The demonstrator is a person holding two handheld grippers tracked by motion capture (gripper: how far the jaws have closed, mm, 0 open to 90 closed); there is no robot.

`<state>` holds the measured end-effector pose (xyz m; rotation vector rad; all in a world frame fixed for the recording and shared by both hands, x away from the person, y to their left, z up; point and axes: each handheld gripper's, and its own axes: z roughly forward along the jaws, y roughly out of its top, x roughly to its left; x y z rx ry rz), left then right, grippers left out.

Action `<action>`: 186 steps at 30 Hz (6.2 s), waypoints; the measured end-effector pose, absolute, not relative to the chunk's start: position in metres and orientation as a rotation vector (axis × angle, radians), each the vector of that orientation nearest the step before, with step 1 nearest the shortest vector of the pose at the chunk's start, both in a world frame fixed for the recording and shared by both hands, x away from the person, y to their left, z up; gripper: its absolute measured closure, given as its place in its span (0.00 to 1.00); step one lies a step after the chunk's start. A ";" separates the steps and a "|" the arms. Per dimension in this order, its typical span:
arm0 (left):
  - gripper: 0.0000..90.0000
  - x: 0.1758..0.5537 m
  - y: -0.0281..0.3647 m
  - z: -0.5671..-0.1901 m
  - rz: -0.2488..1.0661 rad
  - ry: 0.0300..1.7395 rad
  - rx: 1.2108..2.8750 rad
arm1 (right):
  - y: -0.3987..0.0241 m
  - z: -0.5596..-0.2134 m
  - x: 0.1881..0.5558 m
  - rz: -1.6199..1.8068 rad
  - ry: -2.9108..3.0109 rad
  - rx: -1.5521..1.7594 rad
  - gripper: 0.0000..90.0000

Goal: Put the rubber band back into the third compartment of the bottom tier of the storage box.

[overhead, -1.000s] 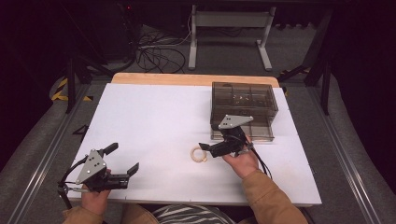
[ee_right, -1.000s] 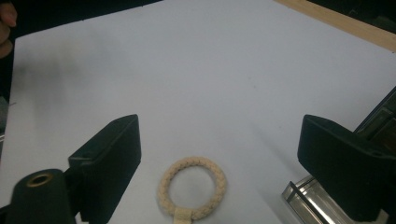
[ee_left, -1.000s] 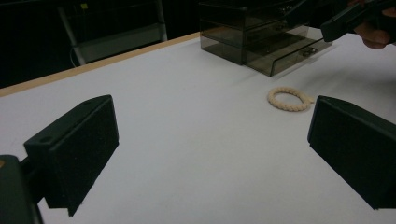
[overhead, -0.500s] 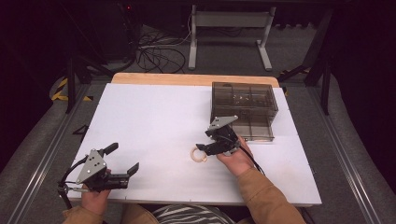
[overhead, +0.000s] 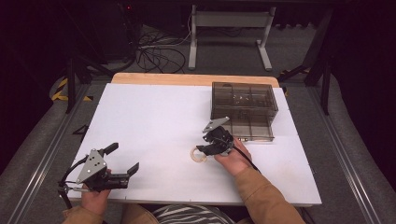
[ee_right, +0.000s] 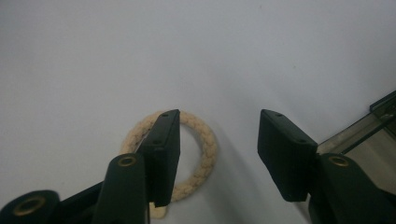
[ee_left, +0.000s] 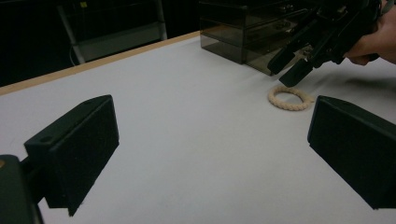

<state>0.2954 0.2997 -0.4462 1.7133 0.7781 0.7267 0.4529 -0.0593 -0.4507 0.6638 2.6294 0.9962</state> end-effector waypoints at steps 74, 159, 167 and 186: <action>0.03 0.295 0.299 -0.446 0.724 0.780 1.707 | -0.069 -0.426 0.432 1.130 2.511 0.579 0.96; 0.03 0.295 0.300 -0.445 0.728 0.776 1.707 | -0.189 -0.381 0.443 1.048 2.183 0.930 0.96; 0.03 0.295 0.300 -0.445 0.728 0.777 1.707 | -0.203 -0.382 0.447 1.014 2.138 0.992 0.96; 0.03 0.295 0.300 -0.445 0.729 0.779 1.705 | -0.234 -0.395 0.460 0.955 2.039 1.083 0.95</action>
